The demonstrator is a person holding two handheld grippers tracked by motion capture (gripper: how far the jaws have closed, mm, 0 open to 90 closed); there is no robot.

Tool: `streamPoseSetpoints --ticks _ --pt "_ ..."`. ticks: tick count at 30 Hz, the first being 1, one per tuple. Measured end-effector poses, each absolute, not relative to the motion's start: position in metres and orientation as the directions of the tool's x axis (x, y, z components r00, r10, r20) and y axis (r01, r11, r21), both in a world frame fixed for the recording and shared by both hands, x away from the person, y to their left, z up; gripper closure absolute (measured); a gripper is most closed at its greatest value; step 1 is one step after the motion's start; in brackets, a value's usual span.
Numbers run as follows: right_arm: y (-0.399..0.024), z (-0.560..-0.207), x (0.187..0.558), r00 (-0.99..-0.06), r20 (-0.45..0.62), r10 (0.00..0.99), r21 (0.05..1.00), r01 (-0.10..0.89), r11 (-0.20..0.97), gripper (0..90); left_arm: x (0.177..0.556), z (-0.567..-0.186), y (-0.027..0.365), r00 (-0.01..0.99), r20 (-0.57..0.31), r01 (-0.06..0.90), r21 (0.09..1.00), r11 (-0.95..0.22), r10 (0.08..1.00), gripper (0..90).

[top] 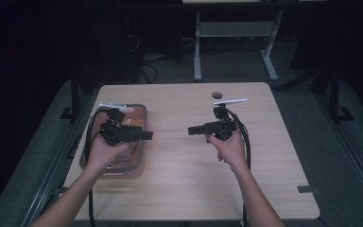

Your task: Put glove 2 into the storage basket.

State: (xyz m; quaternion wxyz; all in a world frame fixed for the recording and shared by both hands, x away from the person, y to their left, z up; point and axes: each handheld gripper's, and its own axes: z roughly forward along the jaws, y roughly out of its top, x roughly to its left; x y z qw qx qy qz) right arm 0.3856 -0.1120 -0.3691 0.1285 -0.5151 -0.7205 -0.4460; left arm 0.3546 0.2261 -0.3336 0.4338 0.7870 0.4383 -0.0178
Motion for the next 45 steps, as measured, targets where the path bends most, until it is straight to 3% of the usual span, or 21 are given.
streamPoseSetpoints --ticks 45 --pt "-0.205 -0.409 0.365 -0.300 0.674 0.676 0.451 0.891 -0.054 43.8 0.341 -0.363 0.147 0.693 -0.433 0.685 0.646 -0.337 0.577 27.9"
